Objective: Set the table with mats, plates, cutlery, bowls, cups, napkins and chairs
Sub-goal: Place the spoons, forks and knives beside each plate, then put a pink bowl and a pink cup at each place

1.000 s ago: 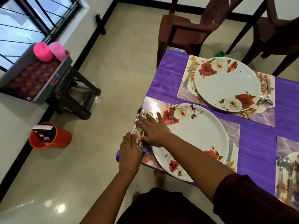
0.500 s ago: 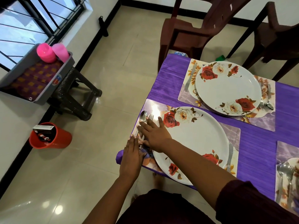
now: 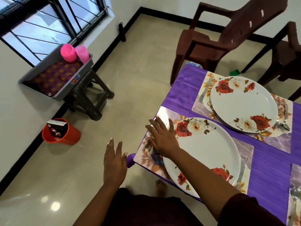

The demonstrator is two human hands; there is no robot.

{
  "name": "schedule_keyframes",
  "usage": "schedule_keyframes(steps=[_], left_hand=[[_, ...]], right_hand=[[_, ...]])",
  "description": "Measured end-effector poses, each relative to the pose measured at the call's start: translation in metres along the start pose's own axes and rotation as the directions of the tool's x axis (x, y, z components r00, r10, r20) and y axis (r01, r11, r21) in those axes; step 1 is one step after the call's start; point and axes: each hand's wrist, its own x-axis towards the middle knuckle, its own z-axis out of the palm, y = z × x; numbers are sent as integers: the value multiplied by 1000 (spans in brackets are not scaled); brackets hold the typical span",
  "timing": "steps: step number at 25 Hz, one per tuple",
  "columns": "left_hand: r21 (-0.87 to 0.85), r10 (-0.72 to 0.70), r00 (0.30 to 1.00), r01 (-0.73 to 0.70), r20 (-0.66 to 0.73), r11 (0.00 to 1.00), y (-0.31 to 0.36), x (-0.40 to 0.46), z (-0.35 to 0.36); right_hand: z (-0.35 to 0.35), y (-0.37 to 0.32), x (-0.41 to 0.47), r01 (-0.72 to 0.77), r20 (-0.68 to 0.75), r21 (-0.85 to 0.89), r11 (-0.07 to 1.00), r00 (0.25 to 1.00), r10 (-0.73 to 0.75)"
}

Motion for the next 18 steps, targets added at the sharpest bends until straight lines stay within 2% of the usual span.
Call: schedule_keyframes(steps=[2,5,7,10,14,18], left_hand=[[11,-14,1000,14,-28,1000,-24,6,-8],[-18,-32,999,31,-29,999,-57,27,-17],[0,23,1000,-23,-22,1000,-91,48,-29],[42,23,1000,-24,15,999,-156,90,-67],[36,-56,997,58,-43,998,-244,151,-122],[-62,-167,981,161,-101,985,-307,187,-157]], right_hand=[[-8,-16,23,-21,-90,24,1000,996,23],[-10,-43,66,40,-163,51,998,986,-31],[-13,-72,100,110,-131,80,991,986,-99],[-18,-130,155,163,-94,88,983,984,-155],[-18,-199,231,171,-73,96,981,984,-164],[-22,-256,294,185,-32,133,974,983,-182]])
